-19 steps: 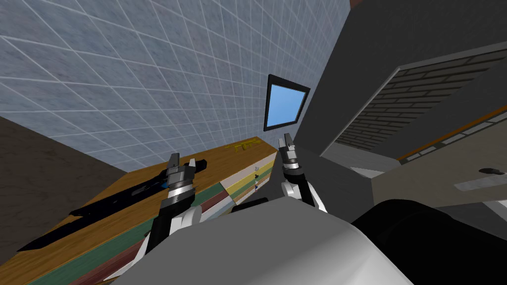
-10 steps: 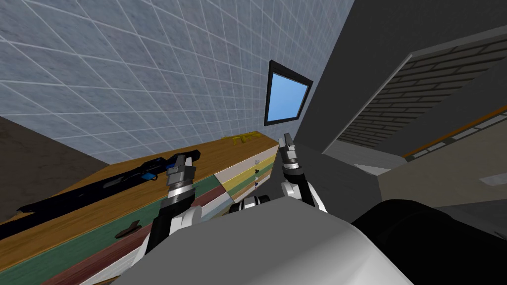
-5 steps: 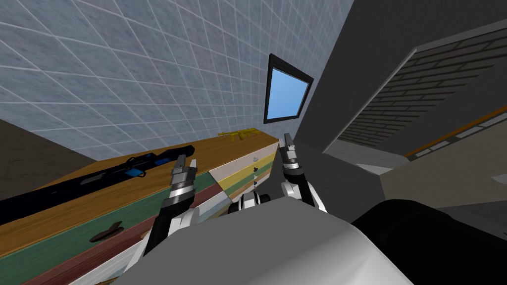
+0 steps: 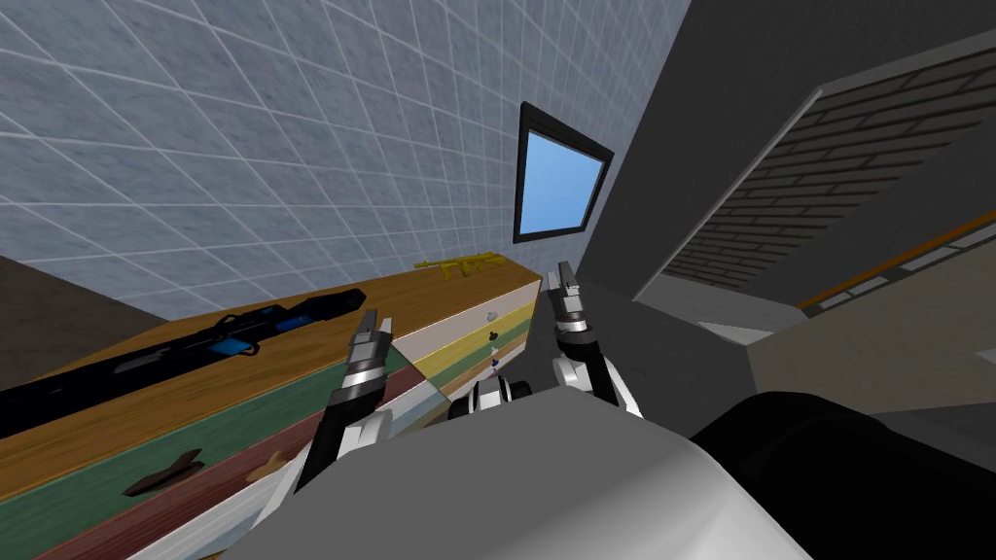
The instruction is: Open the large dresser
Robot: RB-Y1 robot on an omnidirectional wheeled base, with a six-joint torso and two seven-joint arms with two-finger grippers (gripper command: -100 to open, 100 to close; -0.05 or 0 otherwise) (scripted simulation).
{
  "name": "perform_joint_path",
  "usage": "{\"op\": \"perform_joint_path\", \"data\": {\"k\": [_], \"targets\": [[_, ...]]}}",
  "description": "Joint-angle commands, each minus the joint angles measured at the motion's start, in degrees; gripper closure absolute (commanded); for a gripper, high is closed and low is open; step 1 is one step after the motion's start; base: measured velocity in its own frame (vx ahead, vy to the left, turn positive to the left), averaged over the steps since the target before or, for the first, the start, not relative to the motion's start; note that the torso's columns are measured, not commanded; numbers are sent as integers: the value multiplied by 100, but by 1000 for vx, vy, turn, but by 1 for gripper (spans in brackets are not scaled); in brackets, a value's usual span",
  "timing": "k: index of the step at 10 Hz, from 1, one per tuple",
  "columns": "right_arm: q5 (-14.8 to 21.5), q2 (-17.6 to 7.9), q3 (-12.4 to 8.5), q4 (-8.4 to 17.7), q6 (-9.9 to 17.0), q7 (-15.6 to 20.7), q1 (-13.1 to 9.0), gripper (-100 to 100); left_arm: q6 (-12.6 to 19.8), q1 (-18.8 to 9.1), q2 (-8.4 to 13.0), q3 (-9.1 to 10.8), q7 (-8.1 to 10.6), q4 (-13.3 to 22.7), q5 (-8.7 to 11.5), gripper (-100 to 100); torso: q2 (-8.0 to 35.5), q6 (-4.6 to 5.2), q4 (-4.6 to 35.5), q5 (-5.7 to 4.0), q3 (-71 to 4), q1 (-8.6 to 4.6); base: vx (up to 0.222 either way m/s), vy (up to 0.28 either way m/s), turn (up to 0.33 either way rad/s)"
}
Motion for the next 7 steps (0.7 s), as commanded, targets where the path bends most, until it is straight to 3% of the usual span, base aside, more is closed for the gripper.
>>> {"op": "perform_joint_path", "data": {"k": [1,7], "targets": [[0,0,0,0,0,0,0,0,-152,-40,52,-22,-56,348,-52,-100,2,0,0,-2,0,-6,20,-96,31],[0,-1,-1,0,0,0,0,0,-378,-130,151,-19,-117,891,-111,-100,-50,62,-96,59,-4,-76,17,-54,16]]}}
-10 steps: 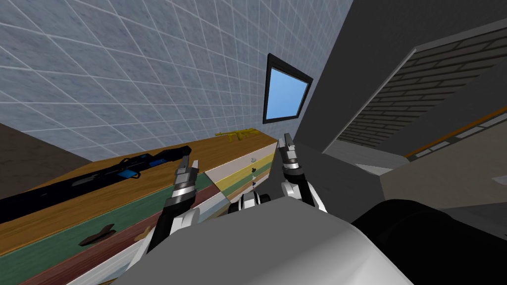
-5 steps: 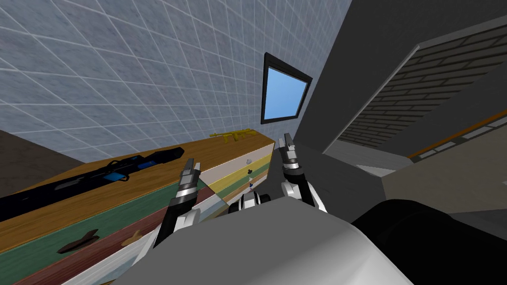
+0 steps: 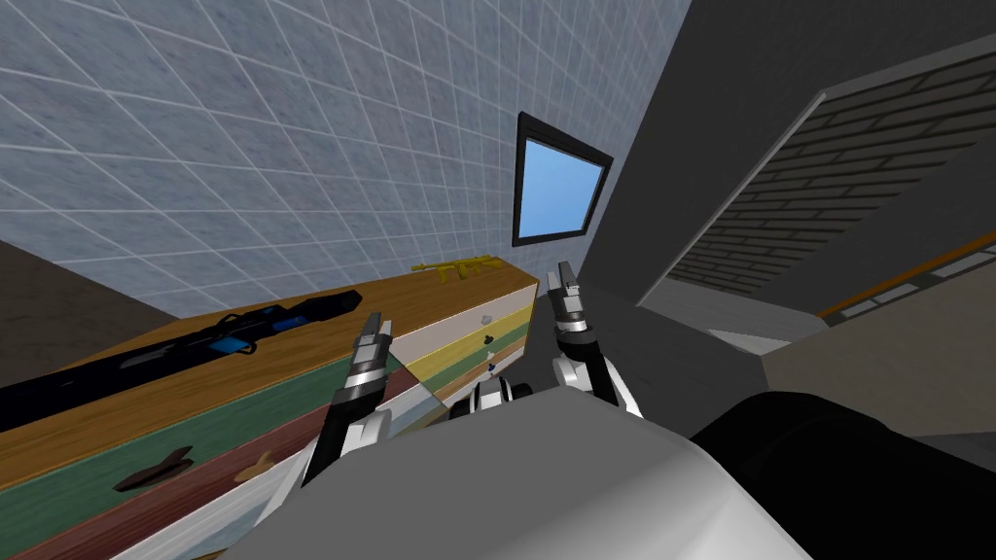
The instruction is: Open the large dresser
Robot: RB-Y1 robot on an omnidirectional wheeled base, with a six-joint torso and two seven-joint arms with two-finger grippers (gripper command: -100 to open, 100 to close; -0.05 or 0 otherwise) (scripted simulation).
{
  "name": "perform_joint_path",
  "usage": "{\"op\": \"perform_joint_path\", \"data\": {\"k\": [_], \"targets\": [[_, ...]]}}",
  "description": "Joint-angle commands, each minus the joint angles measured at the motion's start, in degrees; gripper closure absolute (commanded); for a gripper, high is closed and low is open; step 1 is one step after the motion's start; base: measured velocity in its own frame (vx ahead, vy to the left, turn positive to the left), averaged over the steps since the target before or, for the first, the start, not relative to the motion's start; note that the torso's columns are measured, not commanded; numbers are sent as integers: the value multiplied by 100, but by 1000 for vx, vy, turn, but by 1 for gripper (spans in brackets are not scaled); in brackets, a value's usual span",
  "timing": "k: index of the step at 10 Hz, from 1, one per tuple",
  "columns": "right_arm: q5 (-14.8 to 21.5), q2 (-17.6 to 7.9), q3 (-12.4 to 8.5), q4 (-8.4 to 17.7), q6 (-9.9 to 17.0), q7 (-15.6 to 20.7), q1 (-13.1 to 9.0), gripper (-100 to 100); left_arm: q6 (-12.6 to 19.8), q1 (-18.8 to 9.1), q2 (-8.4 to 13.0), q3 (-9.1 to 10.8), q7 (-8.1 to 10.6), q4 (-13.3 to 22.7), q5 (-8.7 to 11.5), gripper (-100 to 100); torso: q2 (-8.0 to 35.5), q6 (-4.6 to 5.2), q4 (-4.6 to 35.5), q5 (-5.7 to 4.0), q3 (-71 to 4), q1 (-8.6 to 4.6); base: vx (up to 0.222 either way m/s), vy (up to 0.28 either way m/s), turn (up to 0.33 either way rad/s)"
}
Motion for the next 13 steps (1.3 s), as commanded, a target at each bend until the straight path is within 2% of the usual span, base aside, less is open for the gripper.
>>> {"op": "perform_joint_path", "data": {"k": [1,9,10,13], "targets": [[0,0,0,0,0,0,0,0,17,80,-4,-149,23,280,-30,-100,-14,9,-18,13,-4,-7,8,-37,-6],[0,-1,0,0,0,0,0,0,17,80,-4,-149,23,280,-30,-100,-14,10,-24,18,-4,-16,-1,-2,-3],[0,0,0,0,0,0,0,0,-136,-54,32,44,-3,304,1,-100,-13,11,-24,19,-1,-15,12,-45,72],[0,0,0,0,0,0,0,0,-162,-71,-6,28,-10,433,-5,-100,-33,30,-7,2,-21,-13,11,-58,22]]}}
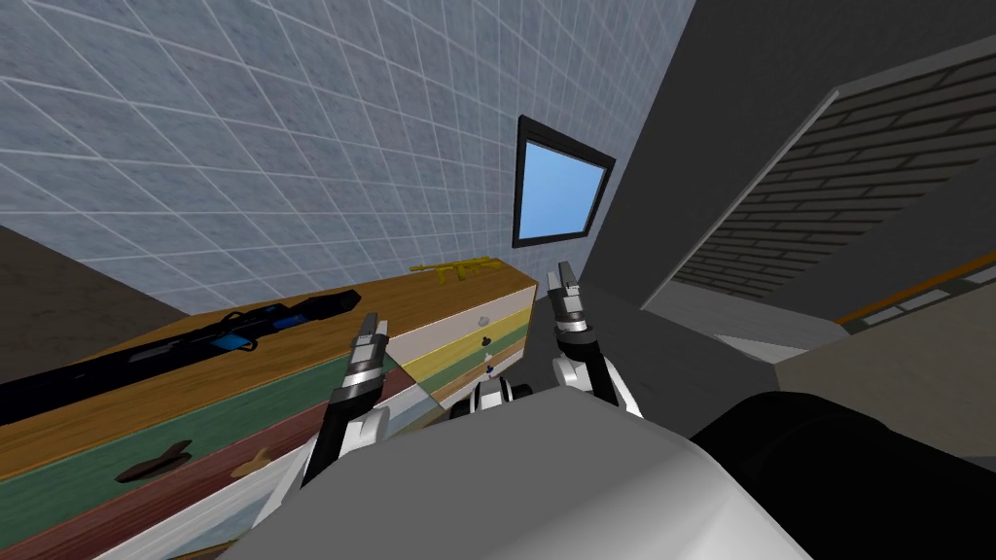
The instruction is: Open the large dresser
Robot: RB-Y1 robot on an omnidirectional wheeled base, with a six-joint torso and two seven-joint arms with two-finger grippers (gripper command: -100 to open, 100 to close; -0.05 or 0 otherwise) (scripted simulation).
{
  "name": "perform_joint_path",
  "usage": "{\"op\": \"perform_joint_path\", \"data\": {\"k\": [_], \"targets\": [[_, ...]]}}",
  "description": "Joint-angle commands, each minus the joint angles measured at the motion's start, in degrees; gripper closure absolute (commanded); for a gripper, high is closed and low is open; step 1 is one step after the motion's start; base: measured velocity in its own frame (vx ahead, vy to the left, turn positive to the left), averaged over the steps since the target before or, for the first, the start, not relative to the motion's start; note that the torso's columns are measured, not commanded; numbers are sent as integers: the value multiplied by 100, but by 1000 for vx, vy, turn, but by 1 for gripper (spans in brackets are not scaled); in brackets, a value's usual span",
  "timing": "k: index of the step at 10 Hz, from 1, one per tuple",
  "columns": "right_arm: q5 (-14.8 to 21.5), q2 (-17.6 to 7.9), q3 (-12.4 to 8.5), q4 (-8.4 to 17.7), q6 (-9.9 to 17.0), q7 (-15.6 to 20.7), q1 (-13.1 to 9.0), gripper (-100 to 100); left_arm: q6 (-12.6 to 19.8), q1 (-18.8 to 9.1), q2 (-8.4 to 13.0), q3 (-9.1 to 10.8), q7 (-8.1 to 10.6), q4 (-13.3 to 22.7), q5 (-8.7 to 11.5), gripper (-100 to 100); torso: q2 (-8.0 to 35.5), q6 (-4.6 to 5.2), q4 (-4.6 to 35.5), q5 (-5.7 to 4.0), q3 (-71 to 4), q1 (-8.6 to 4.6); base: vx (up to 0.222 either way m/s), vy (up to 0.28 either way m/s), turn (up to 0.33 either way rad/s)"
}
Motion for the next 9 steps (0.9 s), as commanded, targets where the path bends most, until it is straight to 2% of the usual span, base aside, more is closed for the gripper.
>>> {"op": "perform_joint_path", "data": {"k": [1,2,4,9], "targets": [[0,0,0,0,0,0,0,0,70,128,-40,-164,52,97,-12,-100,4,-4,1,-1,1,-1,-5,-25,-18],[0,0,0,0,0,0,-1,0,70,128,-40,-164,52,97,-12,-100,-4,-6,6,-3,-4,15,-12,-31,-20],[0,1,1,0,0,0,0,0,27,98,-97,-190,41,315,-22,-100,-16,-38,32,-26,-22,44,6,-112,18],[0,0,0,0,0,0,0,0,-44,48,-190,-233,24,675,-39,-100,-50,-11,6,-10,-40,51,4,-77,9]]}}
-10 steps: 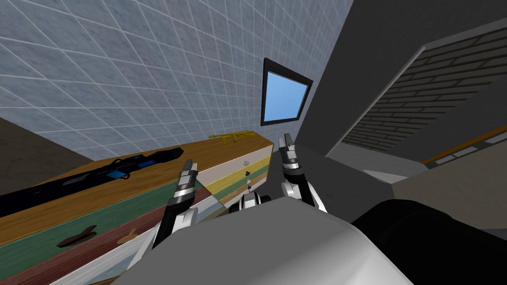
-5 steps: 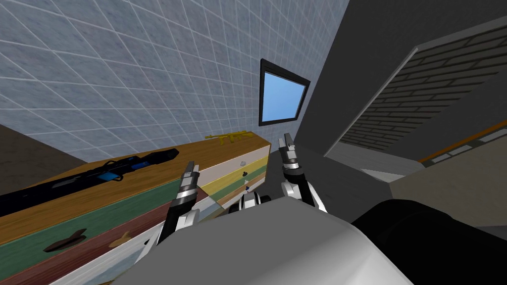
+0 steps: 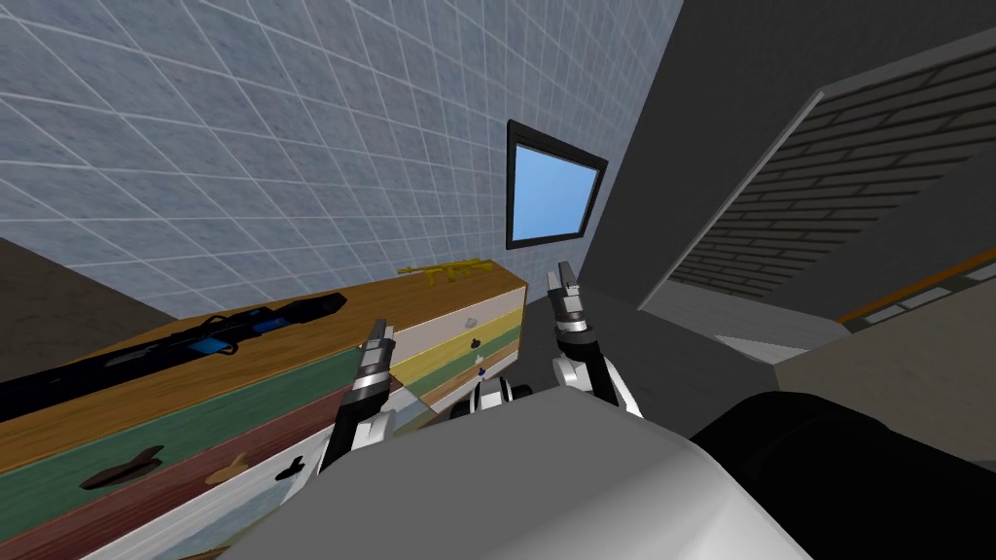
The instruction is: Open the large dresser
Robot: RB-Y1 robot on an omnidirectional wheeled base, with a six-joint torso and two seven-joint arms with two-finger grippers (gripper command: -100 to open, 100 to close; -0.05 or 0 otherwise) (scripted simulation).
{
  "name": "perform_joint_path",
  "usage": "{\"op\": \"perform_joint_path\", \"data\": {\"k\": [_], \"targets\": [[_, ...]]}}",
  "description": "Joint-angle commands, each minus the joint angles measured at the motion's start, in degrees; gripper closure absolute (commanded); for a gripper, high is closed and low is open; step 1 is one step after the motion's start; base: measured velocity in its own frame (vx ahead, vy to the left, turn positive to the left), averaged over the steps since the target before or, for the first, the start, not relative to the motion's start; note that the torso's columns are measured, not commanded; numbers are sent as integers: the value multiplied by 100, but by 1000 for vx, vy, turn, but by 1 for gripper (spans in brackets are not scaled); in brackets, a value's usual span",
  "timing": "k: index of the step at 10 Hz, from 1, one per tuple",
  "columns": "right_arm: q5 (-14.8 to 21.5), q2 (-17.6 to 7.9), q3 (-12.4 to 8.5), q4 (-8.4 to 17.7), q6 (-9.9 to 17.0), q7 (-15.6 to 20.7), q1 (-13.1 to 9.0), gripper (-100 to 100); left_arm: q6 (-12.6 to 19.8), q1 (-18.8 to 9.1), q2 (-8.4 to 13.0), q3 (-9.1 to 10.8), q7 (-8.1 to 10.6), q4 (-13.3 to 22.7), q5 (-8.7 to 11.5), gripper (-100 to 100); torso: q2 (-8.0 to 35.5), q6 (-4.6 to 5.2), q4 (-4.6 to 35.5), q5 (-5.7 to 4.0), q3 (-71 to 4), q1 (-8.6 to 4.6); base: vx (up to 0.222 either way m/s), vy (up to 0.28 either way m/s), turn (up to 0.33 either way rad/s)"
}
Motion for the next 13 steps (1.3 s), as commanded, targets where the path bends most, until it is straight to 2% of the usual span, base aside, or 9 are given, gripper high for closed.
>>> {"op": "perform_joint_path", "data": {"k": [1,5,11,13], "targets": [[0,0,0,0,0,0,0,0,40,35,-76,-133,12,293,-27,-100,4,-3,-3,2,2,1,-5,-76,6],[0,0,0,0,0,0,-1,0,-10,1,-160,-162,0,543,-39,-100,0,5,10,-11,-4,-4,0,-81,-5],[0,0,0,0,0,0,0,0,-131,-84,-181,-235,-30,1157,-66,-100,79,-52,77,-42,35,32,15,-117,0],[0,0,0,0,0,0,0,0,-191,-126,-196,-271,-45,1460,-80,-100,95,-57,84,-47,44,21,17,-146,-6]]}}
